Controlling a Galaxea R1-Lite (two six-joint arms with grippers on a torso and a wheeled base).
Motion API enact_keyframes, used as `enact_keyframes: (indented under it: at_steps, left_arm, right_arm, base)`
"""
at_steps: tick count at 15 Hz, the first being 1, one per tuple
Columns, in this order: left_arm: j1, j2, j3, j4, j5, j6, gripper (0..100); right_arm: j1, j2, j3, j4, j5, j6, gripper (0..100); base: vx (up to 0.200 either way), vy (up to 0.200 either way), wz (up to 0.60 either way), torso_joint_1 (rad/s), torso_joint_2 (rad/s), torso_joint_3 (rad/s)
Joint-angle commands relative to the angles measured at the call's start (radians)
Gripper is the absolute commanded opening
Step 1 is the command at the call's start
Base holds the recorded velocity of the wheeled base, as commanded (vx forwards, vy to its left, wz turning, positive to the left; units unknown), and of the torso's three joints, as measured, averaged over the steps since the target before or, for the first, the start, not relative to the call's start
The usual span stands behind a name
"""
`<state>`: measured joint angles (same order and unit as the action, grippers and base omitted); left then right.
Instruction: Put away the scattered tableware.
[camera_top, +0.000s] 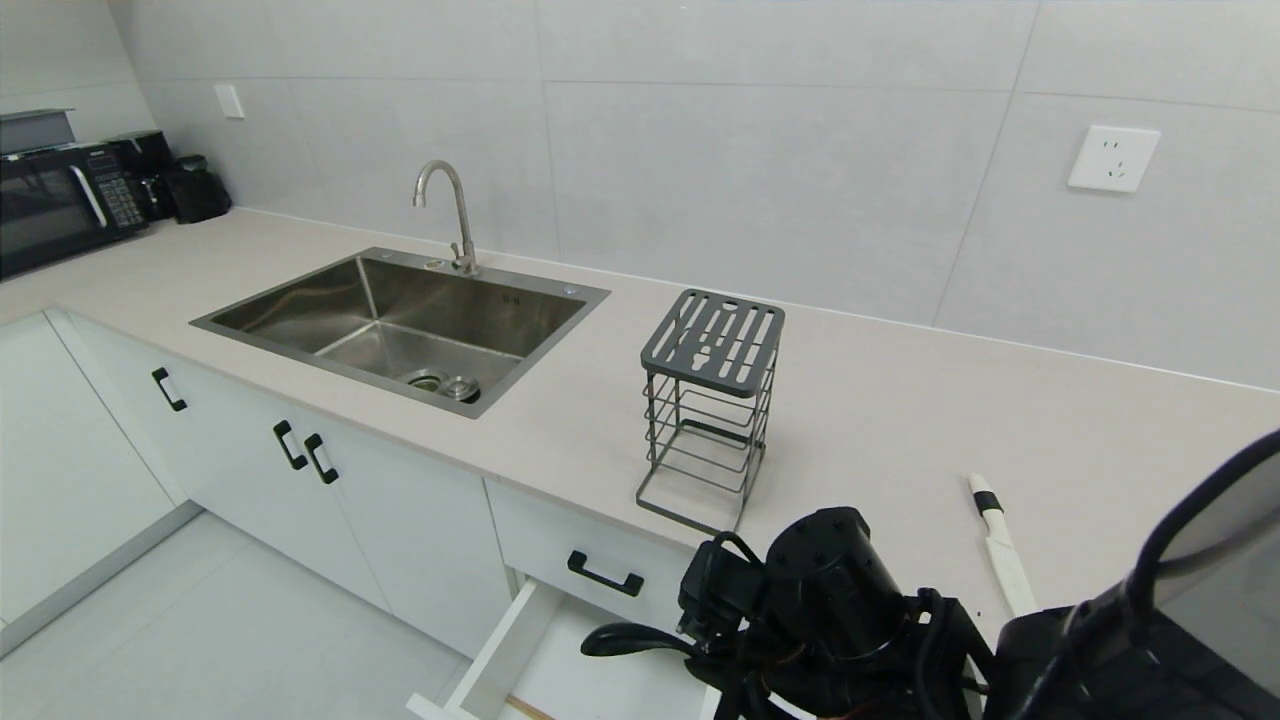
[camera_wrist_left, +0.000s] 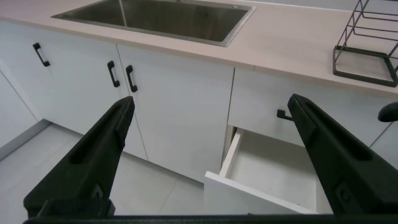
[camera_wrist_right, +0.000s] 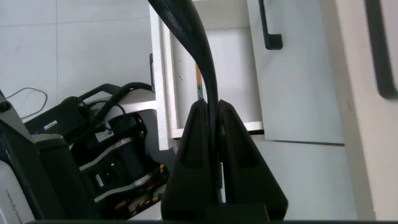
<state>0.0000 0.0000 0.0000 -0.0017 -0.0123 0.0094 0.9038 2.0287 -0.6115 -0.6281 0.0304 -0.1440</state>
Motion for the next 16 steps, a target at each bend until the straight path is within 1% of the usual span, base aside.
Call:
enact_keyframes:
  at_steps: [1,2,3,4,5,8,12,16]
  left_arm:
    - [-0.002,0.000,0.000,0.000,0.000,0.000,100]
    - [0.000,0.000,0.000,0.000,0.000,0.000,100]
    - [0.000,0.000,0.000,0.000,0.000,0.000,100]
    - [0.000,0.000,0.000,0.000,0.000,0.000,100]
    - [0.000,0.000,0.000,0.000,0.000,0.000,100]
    - [-0.002,0.000,0.000,0.000,0.000,0.000,100]
    - [0.000,0.000,0.000,0.000,0.000,0.000,100]
    - [0.000,0.000,0.000,0.000,0.000,0.000,100]
  right_arm:
    - [0.032,0.031,-0.021,0.001,-0.038,0.006,0]
    - [0.044,0.041,-0.044,0.001,-0.063,0.008,0]
    - [0.044,0.041,-0.044,0.001,-0.063,0.008,0]
    - [0.063,0.065,-0.077,0.002,-0.121,0.044,0]
    - [0.069,0.073,-0.083,0.002,-0.127,0.061,0]
    - [0.079,0.070,-0.073,0.011,-0.078,0.064,0]
    - [0.081,0.045,-0.096,0.094,-0.081,0.052,0]
    - [0.086,0.084,-0.116,0.090,-0.081,0.052,0]
  base:
    - [0.000,0.000,0.00,0.000,0.00,0.000]
    - [0.000,0.000,0.00,0.000,0.00,0.000]
    - [0.000,0.000,0.00,0.000,0.00,0.000]
    - [0.000,0.000,0.00,0.000,0.00,0.000]
    - [0.000,0.000,0.00,0.000,0.00,0.000]
    - [0.000,0.000,0.00,0.000,0.00,0.000]
    - [0.000,0.000,0.00,0.000,0.00,0.000]
    - [0.000,0.000,0.00,0.000,0.00,0.000]
